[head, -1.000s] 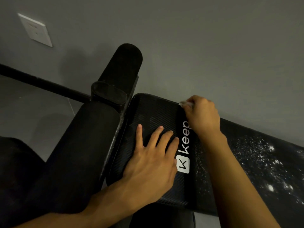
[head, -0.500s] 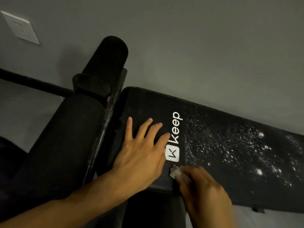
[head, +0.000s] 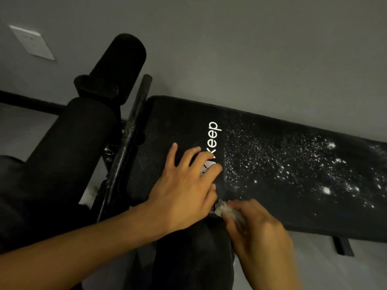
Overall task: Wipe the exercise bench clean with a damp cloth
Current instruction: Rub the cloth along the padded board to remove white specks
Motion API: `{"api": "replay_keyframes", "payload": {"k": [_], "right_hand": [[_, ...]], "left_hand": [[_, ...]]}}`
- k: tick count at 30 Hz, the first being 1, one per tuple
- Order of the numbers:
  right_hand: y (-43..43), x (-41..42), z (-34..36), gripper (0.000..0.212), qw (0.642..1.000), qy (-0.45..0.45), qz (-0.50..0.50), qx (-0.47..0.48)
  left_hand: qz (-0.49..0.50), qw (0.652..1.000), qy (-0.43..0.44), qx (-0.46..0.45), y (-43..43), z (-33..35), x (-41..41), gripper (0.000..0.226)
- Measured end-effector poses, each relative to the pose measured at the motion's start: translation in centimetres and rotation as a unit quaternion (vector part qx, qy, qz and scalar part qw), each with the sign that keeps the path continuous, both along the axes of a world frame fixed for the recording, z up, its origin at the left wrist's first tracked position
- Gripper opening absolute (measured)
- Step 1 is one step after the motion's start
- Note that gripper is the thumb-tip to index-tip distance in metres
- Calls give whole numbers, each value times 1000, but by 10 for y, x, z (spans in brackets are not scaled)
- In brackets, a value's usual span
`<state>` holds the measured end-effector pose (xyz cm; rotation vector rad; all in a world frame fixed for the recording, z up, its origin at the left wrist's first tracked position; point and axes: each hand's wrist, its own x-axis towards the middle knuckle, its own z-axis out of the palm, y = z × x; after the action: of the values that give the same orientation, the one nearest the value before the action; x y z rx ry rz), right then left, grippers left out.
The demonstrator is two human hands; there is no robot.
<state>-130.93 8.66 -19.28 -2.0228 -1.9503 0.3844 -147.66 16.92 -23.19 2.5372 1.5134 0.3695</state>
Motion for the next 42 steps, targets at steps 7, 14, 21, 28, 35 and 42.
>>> {"api": "replay_keyframes", "payload": {"k": [7,14,21,28,35,42], "right_hand": [[33,3,-1,14,1000,3,-8,16],[7,15,-1,17,1000,14,11,3],[44,10,0,15,999,-24,-3,26],[30,13,2,16,1000,14,3,-13],[59,5,4,19,999,-46,8,4],[67,2,1,17,999,-37,-11,26]], "left_hand": [[-5,1000,19,6,-1,-3,-1,44],[-14,999,25,17,0,-3,-2,43],[-20,999,25,9,-1,0,-2,43],[-20,1000,18,-5,1,0,-4,46],[-21,1000,12,-12,2,0,-2,48],[-15,1000,10,-7,3,-1,-2,55]]}}
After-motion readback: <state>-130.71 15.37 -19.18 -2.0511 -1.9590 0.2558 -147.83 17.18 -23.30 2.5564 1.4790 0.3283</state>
